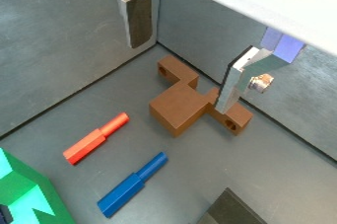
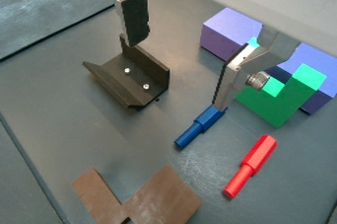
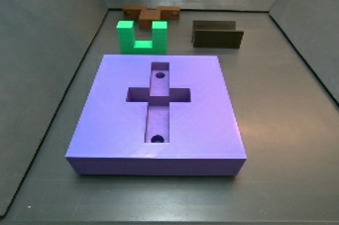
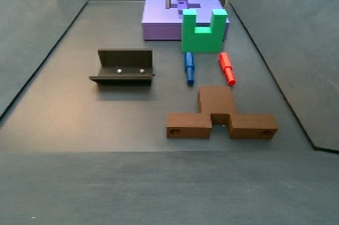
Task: Pick up the green object. Move up. Move to above the board. Insert the green object.
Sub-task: Pick up the green object.
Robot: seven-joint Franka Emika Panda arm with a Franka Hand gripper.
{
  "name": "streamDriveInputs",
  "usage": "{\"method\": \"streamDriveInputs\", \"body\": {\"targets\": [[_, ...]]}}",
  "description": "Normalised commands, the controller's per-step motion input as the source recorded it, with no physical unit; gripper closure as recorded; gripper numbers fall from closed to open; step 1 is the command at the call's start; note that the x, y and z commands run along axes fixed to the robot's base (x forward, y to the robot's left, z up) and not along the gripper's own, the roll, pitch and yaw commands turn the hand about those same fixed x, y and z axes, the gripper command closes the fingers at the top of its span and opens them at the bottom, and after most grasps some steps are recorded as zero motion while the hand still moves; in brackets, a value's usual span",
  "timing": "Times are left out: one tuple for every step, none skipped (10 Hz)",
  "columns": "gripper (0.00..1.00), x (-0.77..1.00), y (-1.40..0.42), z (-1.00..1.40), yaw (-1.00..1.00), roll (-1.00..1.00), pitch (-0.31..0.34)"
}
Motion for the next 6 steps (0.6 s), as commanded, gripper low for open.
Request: {"method": "streamDriveInputs", "body": {"targets": [[0.0, 0.0, 0.0, -0.03, 0.0, 0.0, 0.0], [0.0, 0.02, 0.0, 0.0, 0.0, 0.0, 0.0], [0.0, 0.03, -0.26, -0.13, 0.0, -0.05, -0.019], [0.0, 0.0, -0.7, -0.22, 0.03, -0.02, -0.013], [0.0, 0.0, -0.89, -0.18, 0.0, 0.0, 0.0], [0.0, 0.01, -1.0, -0.09, 0.0, -0.01, 0.0]]}}
